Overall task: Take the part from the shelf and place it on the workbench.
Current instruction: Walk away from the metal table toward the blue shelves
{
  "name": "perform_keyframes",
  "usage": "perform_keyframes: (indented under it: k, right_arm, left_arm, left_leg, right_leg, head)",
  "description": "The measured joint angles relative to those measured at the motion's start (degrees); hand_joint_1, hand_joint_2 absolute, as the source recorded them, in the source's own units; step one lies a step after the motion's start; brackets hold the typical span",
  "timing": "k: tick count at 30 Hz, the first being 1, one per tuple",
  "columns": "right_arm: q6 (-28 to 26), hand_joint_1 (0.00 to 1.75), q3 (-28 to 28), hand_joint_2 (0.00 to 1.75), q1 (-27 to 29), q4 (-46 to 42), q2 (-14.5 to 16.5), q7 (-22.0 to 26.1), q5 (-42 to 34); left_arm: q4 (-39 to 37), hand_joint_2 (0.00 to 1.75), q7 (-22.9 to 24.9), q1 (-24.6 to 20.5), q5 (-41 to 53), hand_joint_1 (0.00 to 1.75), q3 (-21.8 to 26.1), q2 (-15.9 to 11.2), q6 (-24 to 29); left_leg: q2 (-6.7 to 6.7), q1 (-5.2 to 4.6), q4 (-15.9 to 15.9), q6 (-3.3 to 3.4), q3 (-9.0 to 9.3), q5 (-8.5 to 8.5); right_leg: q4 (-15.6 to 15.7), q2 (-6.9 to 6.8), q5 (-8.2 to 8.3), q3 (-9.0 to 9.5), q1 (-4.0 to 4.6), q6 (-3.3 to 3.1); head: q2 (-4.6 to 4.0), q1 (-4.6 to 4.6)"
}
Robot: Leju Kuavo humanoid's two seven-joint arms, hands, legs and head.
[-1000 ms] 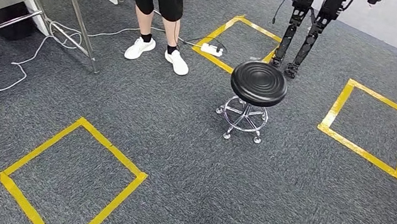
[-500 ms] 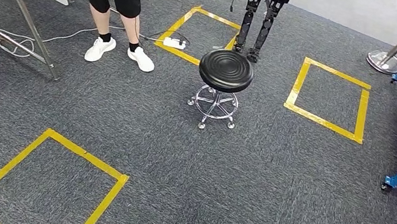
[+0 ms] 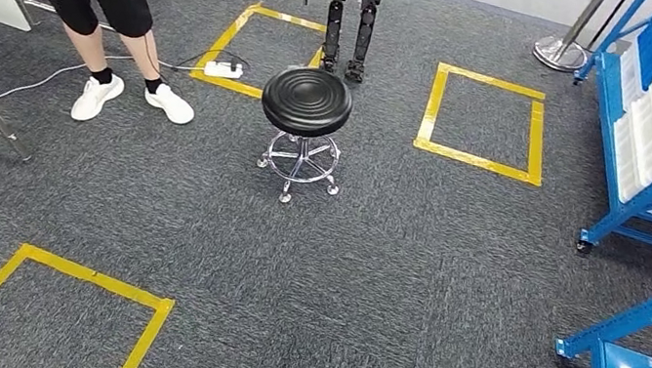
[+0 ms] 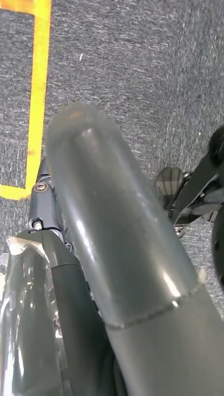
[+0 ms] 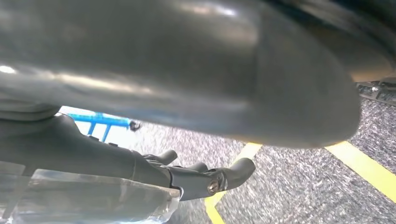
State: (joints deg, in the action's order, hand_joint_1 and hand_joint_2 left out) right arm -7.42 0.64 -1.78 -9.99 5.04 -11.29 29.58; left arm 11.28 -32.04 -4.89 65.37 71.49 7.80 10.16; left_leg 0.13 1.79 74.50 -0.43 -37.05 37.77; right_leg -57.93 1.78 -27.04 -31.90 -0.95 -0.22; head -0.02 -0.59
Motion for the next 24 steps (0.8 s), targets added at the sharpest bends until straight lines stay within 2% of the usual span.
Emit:
perform_keyframes:
  k: [1,2,3,4,5,6,7,8,9,10,11,12,13,14,15,16,17,18,19,20,21,22,23,24]
  right_arm:
    - [0.0,0.00,0.0,0.00,0.0,0.0,0.0,0.0,0.0]
    - [0.0,0.00,0.1,0.00,0.1,0.0,0.0,0.0,0.0]
    - [0.0,0.00,0.2,0.00,0.1,0.0,0.0,0.0,0.0]
    - [0.0,0.00,0.3,0.00,0.1,0.0,0.1,0.0,0.0]
    - [0.0,0.00,0.3,0.00,0.0,0.0,0.1,0.0,0.0]
    - [0.0,0.00,0.4,0.00,-0.1,0.0,0.1,0.0,0.0]
    - [0.0,0.00,0.5,0.00,-0.1,0.0,0.1,0.0,0.1]
    - [0.0,0.00,0.5,0.00,0.0,0.0,0.1,0.0,0.1]
    - [0.0,0.00,0.5,0.00,0.1,0.0,0.1,0.0,0.1]
    - [0.0,0.00,0.5,0.00,0.1,0.0,0.1,0.1,0.1]
    - [0.0,0.00,0.5,0.00,0.1,0.0,0.1,0.1,0.2]
    - [0.0,0.00,0.5,0.00,0.0,0.0,0.1,0.1,0.2]
    - [0.0,0.00,0.5,0.00,-0.1,0.0,0.1,0.2,0.2]
    - [-0.1,0.00,0.5,0.00,-0.1,0.0,0.1,0.2,0.2]
    - [-0.1,0.00,0.5,0.00,-0.1,0.0,0.1,0.2,0.2]
    - [-0.1,0.00,0.5,0.00,-0.1,0.0,0.1,0.2,0.2]
    - [-0.1,0.00,0.5,0.00,-0.1,0.0,0.0,0.2,0.2]
    - [-0.1,0.00,0.5,0.00,0.0,0.0,0.0,0.2,0.2]
    - [-0.1,0.00,0.5,0.00,0.0,0.0,-0.1,0.2,0.2]
    - [-0.1,0.00,0.5,0.00,-0.1,0.0,-0.1,0.2,0.2]
    - [-0.1,0.00,0.5,0.00,-0.2,0.0,-0.1,0.2,0.2]
    - [-0.1,0.00,0.5,0.00,-0.2,0.0,0.0,0.2,0.2]
    - [-0.1,0.00,0.5,0.00,-0.2,0.0,0.0,0.2,0.2]
    - [-0.1,0.00,0.5,0.00,-0.1,0.0,0.0,0.2,0.2]
  left_arm:
    - [0.0,0.00,0.2,0.0,0.0,0.00,0.0,0.0,0.1]
    - [0.0,0.00,0.3,0.0,0.0,0.00,0.0,0.0,0.1]
    - [0.0,0.00,0.5,0.0,0.1,0.00,0.0,0.0,0.1]
    - [0.0,0.00,0.7,0.0,0.3,0.00,-0.1,0.0,0.0]
    - [0.0,0.00,0.9,0.1,0.5,0.00,-0.1,-0.1,-0.2]
    - [0.0,0.00,1.1,0.1,0.7,0.00,-0.1,-0.1,-0.4]
    - [0.0,0.00,1.2,0.1,0.8,0.00,-0.2,-0.1,-0.6]
    - [0.0,0.00,1.3,0.0,1.0,0.00,-0.3,-0.1,-0.7]
    - [0.0,0.00,1.3,0.0,1.1,0.00,-0.4,-0.1,-0.7]
    - [0.0,0.00,1.3,0.0,1.2,0.00,-0.6,0.0,-0.8]
    - [0.0,0.00,1.3,0.0,1.2,0.00,-0.8,0.0,-0.8]
    - [0.0,0.00,1.3,0.0,1.3,0.00,-1.0,-0.1,-0.9]
    - [0.0,0.00,1.4,0.0,1.3,0.00,-1.0,-0.1,-0.9]
    - [0.0,0.00,1.4,0.1,1.3,0.00,-1.1,-0.1,-0.9]
    - [0.0,0.00,1.4,0.1,1.3,0.00,-1.2,-0.1,-1.0]
    - [0.0,0.00,1.4,0.1,1.3,0.00,-1.2,-0.1,-1.0]
    - [0.0,0.00,1.4,0.0,1.3,0.00,-1.2,-0.1,-1.0]
    - [0.0,0.00,1.4,0.0,1.3,0.00,-1.3,-0.1,-1.0]
    - [0.0,0.00,1.4,0.0,1.3,0.00,-1.3,-0.1,-1.0]
    - [0.0,0.00,1.4,0.0,1.3,0.00,-1.3,-0.1,-1.0]
    - [0.0,0.00,1.4,0.0,1.3,0.00,-1.3,-0.1,-1.0]
    - [0.0,0.00,1.4,-0.1,1.3,0.00,-1.4,-0.1,-1.0]
    - [0.0,0.00,1.4,-0.1,1.3,0.00,-1.4,-0.1,-1.0]
    - [0.0,0.00,1.4,-0.3,1.3,0.00,-1.4,-0.1,-1.0]
  left_leg:
    - [-0.16,0.01,0.0,0.10,-0.17,-0.91]
    - [-0.42,0.04,-2.2,0.24,0.68,-2.85]
    - [-1.38,0.12,-5.8,0.41,2.15,-5.23]
    - [-3.14,0.24,-9.5,0.61,3.61,-7.09]
    - [-4.65,0.35,-12.4,0.72,4.68,-8.22]
    - [-5.82,0.34,-14.1,0.82,5.23,-8.64]
    - [-6.09,0.19,-14.6,0.98,5.36,-8.53]
    - [-5.35,0.04,-14.9,1.22,5.44,-8.56]
    - [-4.56,-0.06,-15.2,1.64,5.55,-8.75]
    - [-3.72,-0.09,-15.4,2.12,5.67,-8.90]
    - [-2.84,-0.04,-15.7,2.54,5.78,-9.07]
    - [-1.85,-0.06,-15.8,2.84,5.83,-9.13]
    - [-0.87,-0.16,-15.8,3.00,5.82,-9.10]
    - [0.16,-0.23,-15.8,3.06,5.80,-9.08]
    - [1.13,-0.29,-15.8,3.06,5.77,-9.06]
    - [1.98,-0.31,-15.8,3.02,5.77,-9.03]
    - [2.76,-0.30,-15.8,2.96,5.83,-8.99]
    - [3.45,-0.27,-15.8,2.83,5.93,-8.92]
    - [4.08,-0.36,-15.7,2.61,6.06,-8.78]
    - [4.68,-0.50,-15.7,2.26,6.25,-8.56]
    - [5.23,-0.66,-15.7,1.87,6.48,-8.35]
    - [5.79,-0.77,-15.8,1.50,6.73,-8.17]
    - [6.37,-0.76,-15.9,1.12,7.05,-8.08]
    - [6.64,-0.63,-16.0,0.76,7.31,-7.96]
  right_leg:
    - [0.0,0.85,0.03,0.07,0.08,-0.04]
    - [-0.1,1.69,0.04,0.18,0.09,-0.05]
    - [-0.1,2.52,0.04,0.23,0.07,-0.03]
    - [-0.3,3.27,0.01,0.19,0.17,0.05]
    - [-0.4,3.96,0.00,-0.04,0.32,0.24]
    - [-0.6,4.57,0.07,-0.40,0.36,0.54]
    - [-0.6,5.25,0.19,-0.91,0.38,0.96]
    - [-0.6,5.97,0.35,-1.41,0.33,1.44]
    - [-0.8,5.89,0.40,-1.75,0.21,1.80]
    - [-1.5,4.88,0.04,-2.31,0.25,1.98]
    - [-3.4,3.23,-0.93,-3.22,0.31,1.97]
    - [-6.5,1.28,-2.45,-4.74,0.28,1.80]
    - [-10.3,-0.09,-4.21,-6.75,0.25,1.68]
    - [-14.0,-0.69,-5.68,-8.65,0.14,1.74]
    - [-16.5,-0.93,-6.44,-9.83,0.02,1.99]
    - [-16.8,-1.10,-6.27,-9.81,-0.07,2.41]
    - [-14.8,-1.39,-5.33,-8.58,-0.16,2.91]
    - [-10.9,-2.17,-3.96,-6.34,-0.23,3.36]
    - [-6.7,-3.60,-2.63,-3.99,-0.19,3.54]
    - [-3.4,-4.86,-1.54,-2.05,0.00,3.45]
    - [-1.3,-5.78,-0.87,-1.00,0.18,3.14]
    - [-0.7,-6.07,-0.59,-0.82,0.45,2.71]
    - [-0.6,-5.51,-0.44,-0.91,0.68,2.32]
    - [-0.5,-4.86,-0.29,-0.90,0.40,1.85]
  head:
    - [0.00,0.02]
    - [0.00,0.02]
    - [0.00,0.03]
    - [0.00,0.05]
    - [0.01,-0.01]
    - [0.01,-0.05]
    - [0.01,-0.09]
    - [0.01,-0.13]
    - [0.00,-0.13]
    - [0.00,-0.17]
    - [0.00,-0.26]
    - [0.00,-0.34]
    - [0.01,-0.39]
    - [0.01,-0.42]
    - [0.01,-0.40]
    - [0.01,-0.42]
    - [0.00,-0.43]
    - [0.00,-0.45]
    - [0.00,-0.50]
    - [0.00,-0.47]
    - [0.00,-0.37]
    - [0.00,-0.30]
    - [0.00,-0.19]
    - [0.00,-0.14]
